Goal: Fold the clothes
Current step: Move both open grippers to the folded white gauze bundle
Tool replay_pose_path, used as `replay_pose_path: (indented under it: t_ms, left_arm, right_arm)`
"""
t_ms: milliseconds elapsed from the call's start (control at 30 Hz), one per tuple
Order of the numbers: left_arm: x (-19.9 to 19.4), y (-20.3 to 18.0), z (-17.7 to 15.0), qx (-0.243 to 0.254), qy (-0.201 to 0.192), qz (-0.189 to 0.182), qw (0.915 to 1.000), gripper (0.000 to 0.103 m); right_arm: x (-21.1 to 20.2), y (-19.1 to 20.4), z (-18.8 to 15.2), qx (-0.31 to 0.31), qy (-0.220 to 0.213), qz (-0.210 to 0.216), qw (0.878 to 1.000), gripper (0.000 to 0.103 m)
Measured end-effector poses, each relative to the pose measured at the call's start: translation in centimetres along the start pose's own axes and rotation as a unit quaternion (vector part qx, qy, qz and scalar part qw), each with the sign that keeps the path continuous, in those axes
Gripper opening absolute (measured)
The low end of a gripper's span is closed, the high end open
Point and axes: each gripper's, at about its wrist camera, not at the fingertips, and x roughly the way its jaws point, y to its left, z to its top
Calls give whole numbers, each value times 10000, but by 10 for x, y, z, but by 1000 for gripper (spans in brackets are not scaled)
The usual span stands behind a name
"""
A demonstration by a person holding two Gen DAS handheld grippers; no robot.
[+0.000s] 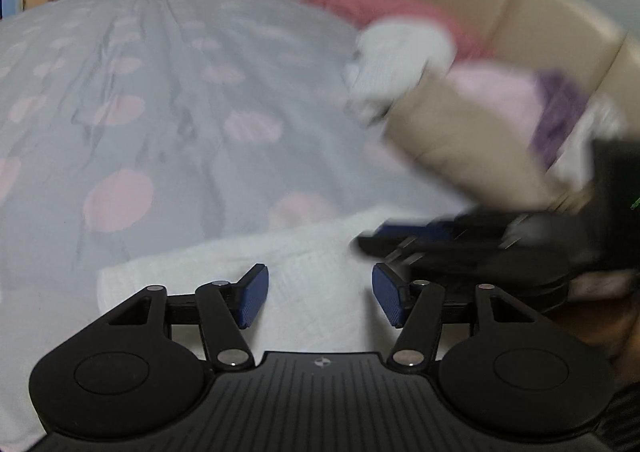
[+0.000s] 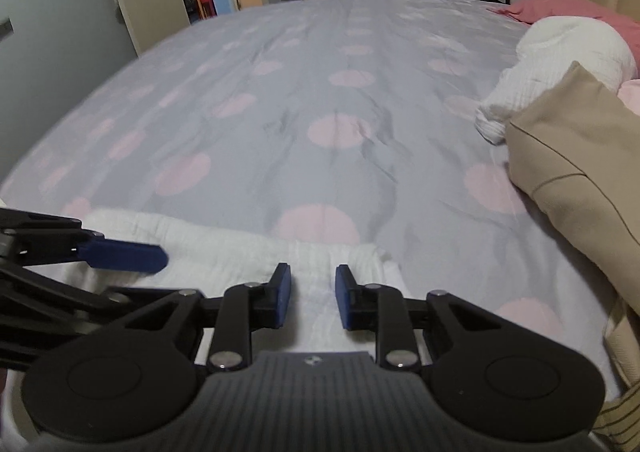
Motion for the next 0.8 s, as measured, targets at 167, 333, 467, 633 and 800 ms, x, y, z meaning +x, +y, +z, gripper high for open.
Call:
replay_pose_path:
  t_ms: [167,333,467,633,800]
  left_arm:
    - [13,1,-3,110,157,265,9995,42]
    - [-6,15,1,-120,-57,422,9990,41]
    - [-32,21,-5,-130,-217,291,9993,54]
    - [-79,6,-36,391,-660,-82,9970,55]
    - [-82,-35,-72,1237,-415,-462,9904,58]
  right_arm:
    - [-4,-13,0,39,72,-100,9999,22]
    - [-31,-38,1,374,-203,-324,9986,46]
    - [-68,-40,-4,-45,-689,377,9969,48]
    - [-106,-23,-37,-1360,-969,1112,9797,48]
    - [-98,-15,-79,-2168,-196,1220,9684,47]
